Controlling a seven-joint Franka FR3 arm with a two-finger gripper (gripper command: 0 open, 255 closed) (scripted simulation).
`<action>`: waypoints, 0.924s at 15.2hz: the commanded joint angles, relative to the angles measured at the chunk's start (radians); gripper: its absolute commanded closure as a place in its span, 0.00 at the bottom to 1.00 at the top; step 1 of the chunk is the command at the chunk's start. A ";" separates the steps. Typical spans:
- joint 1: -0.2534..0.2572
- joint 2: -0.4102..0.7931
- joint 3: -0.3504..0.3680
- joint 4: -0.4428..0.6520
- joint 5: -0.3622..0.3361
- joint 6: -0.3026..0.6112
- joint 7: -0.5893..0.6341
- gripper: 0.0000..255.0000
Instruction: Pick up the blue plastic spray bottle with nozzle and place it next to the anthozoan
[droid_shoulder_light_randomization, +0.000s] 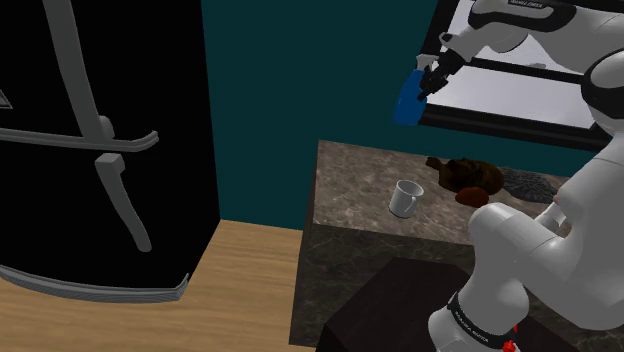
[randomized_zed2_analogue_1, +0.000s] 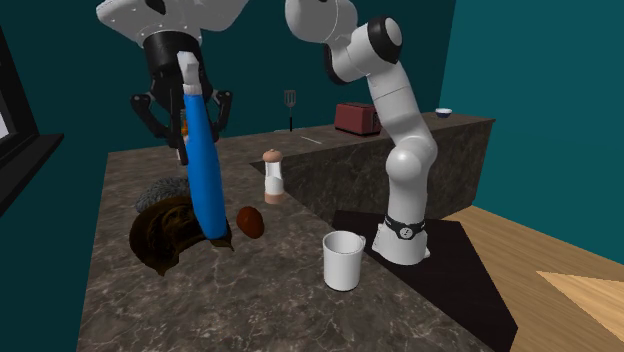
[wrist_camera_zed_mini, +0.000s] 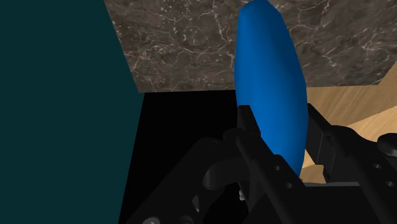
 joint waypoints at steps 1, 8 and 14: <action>0.020 -0.006 -0.009 0.042 -0.006 -0.032 0.009 1.00; 0.106 -0.029 -0.040 0.187 -0.030 -0.135 0.050 1.00; 0.210 -0.063 -0.078 0.342 -0.066 -0.235 0.090 1.00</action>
